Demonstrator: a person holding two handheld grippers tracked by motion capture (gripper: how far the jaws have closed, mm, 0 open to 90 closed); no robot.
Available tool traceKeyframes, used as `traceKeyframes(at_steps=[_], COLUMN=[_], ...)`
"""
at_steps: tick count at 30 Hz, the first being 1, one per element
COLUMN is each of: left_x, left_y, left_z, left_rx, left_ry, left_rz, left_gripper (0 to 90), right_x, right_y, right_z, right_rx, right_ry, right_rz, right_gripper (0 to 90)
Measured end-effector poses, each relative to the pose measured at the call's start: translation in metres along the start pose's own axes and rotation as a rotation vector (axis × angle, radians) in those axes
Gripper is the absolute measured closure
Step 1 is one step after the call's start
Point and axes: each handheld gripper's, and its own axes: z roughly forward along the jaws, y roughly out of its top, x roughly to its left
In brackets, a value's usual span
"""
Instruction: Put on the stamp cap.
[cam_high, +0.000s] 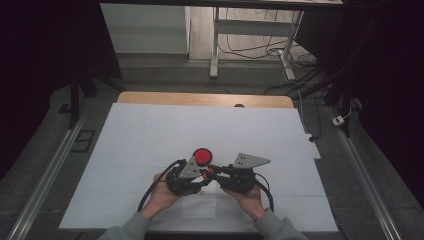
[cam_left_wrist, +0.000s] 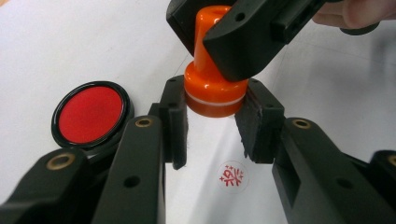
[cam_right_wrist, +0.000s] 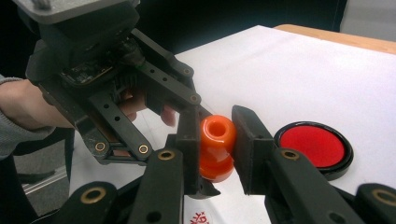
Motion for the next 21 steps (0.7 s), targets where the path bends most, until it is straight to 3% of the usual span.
traceKeyframes(at_steps=[13,21], left_x=[0.0022,0.0044], left_y=[0.0,-0.0006], left_z=[0.0,-0.0043], left_rx=[-0.016,-0.032], left_ry=[-0.005,0.014], left_rz=[-0.03,-0.057], left_gripper=[48.8,37.7], right_x=[0.0002,-0.0014], right_y=[0.0032,0.0054], right_z=[-0.0024,-0.0053], right_rx=[-0.019,-0.034], right_ry=[-0.005,-0.011], right_rz=[-0.008,-0.012], right_gripper=[73.2,73.2])
